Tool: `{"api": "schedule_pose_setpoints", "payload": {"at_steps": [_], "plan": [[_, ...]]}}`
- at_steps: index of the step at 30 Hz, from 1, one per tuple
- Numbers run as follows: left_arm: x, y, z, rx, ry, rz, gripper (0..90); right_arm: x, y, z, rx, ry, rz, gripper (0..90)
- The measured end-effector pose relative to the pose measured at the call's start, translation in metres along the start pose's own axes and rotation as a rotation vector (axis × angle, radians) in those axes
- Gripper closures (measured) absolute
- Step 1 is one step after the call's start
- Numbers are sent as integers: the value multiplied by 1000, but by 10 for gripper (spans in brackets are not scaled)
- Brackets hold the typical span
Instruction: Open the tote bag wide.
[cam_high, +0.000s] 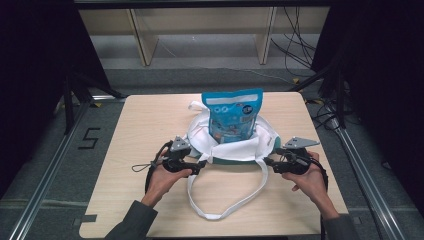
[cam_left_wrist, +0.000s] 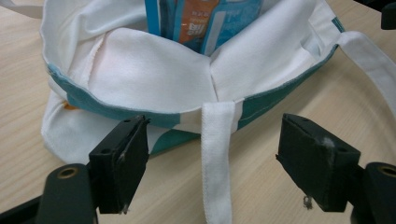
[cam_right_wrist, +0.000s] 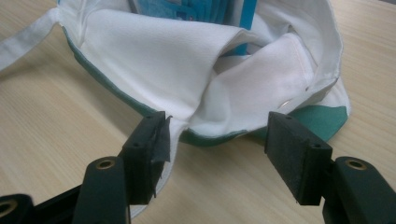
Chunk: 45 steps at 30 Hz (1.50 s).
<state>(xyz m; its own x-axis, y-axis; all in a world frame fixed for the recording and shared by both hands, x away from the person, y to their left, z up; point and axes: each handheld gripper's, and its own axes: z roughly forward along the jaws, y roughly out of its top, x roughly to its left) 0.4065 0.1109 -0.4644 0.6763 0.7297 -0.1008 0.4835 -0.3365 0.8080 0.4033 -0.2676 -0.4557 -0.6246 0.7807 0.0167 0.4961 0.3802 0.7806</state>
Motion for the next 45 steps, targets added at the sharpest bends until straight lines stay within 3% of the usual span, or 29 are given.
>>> {"api": "schedule_pose_setpoints", "payload": {"at_steps": [2, 3, 4, 12, 14, 18, 20, 23, 24, 28, 29, 32, 34, 35, 38, 43, 44, 45], "plan": [[-2, -2, -1, -3, -6, 0, 238, 4, 0, -2, 15, 8, 31, 397], [-3, -2, -2, -4, -6, 8, 236, 4, -1, -2, 11, 7, 4, 395], [-5, -2, -2, -13, -15, -5, 236, 4, -1, -2, 11, 7, 4, 395], [-12, -12, -10, -35, -11, 2, 214, 6, -9, -1, 41, 9, -17, 382], [-11, -16, -14, -7, -5, 31, 208, 6, -10, -2, 35, 4, -4, 381], [-13, -25, -20, -24, 3, 16, 200, 7, -13, -6, 39, 7, -16, 378], [-16, -32, -23, -35, -1, -2, 198, 11, -15, -9, 43, 3, -8, 377], [-18, -41, -28, -18, -4, 18, 197, 14, -16, -11, 38, 1, -21, 376], [-20, -43, -30, -24, -2, 17, 197, 17, -17, -12, 43, 3, -6, 376], [-20, -52, -37, -35, -1, 10, 185, 22, -20, -14, 36, 15, -24, 372], [-19, -54, -40, -25, 5, 20, 185, 25, -21, -15, 44, 19, -10, 371], [-16, -60, -42, -14, 13, 41, 183, 28, -25, -16, 51, 27, -27, 368], [-18, -64, -42, -23, 14, 30, 182, 30, -28, -16, 48, 27, -43, 358], [-19, -66, -44, -13, 19, 44, 180, 33, -30, -17, 58, 25, -26, 358], [-21, -70, -46, -28, 10, 23, 170, 37, -34, -19, 43, 25, -53, 355], [-26, -74, -52, -39, 7, 21, 170, 44, -40, -26, 42, 33, -42, 350], [-25, -75, -52, -37, 6, 44, 170, 45, -41, -27, 45, 36, -47, 350], [-29, -76, -54, -42, 9, 21, 170, 46, -45, -29, 39, 37, -47, 350]]}}
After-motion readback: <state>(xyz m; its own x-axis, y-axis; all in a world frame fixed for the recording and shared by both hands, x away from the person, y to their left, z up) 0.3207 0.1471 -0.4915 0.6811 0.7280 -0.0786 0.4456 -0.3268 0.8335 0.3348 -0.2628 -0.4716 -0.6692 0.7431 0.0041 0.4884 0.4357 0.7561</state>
